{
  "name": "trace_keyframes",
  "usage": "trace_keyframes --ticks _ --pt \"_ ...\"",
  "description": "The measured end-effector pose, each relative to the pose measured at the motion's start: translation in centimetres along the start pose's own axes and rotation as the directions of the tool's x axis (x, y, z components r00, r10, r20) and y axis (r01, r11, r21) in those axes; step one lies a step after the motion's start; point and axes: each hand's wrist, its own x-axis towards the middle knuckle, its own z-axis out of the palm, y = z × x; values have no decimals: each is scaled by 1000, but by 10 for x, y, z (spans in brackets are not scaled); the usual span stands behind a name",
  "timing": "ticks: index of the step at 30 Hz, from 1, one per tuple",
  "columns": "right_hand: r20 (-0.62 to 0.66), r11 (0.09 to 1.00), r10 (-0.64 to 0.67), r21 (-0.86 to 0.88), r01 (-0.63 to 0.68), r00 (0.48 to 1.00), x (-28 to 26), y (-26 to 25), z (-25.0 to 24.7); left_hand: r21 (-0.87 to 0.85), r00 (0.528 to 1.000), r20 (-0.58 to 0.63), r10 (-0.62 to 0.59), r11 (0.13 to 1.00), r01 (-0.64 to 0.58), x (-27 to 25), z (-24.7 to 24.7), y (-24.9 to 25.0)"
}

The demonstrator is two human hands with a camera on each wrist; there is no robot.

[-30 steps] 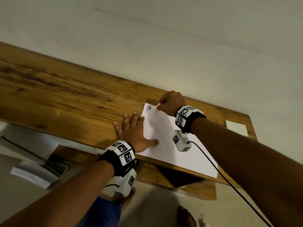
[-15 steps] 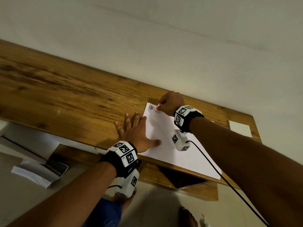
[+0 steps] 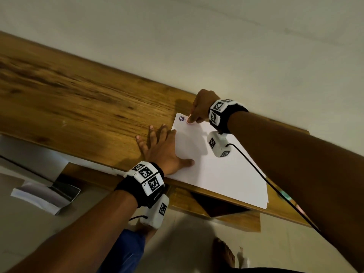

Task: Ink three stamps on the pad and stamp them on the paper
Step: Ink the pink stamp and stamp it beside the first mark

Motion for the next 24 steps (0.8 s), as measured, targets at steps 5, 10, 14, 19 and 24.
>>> trace_keyframes --ticks 5,10,14,19,24 --pt "-2 1000 -7 -14 7 1000 -2 3 3 -6 1000 3 4 1000 -4 -1 -1 1" --pt "-90 989 -29 -145 16 995 -12 -3 10 10 1000 5 6 1000 -7 -1 -3 0" --pt "-177 999 5 33 1 984 -26 4 8 17 999 42 -31 999 31 -1 -3 1" --pt "-357 929 144 369 -3 923 -42 34 -20 51 996 69 -56 997 53 -1 -3 1" --pt "-352 930 99 365 39 931 -68 61 -36 55 992 98 -80 996 75 1 -5 6"
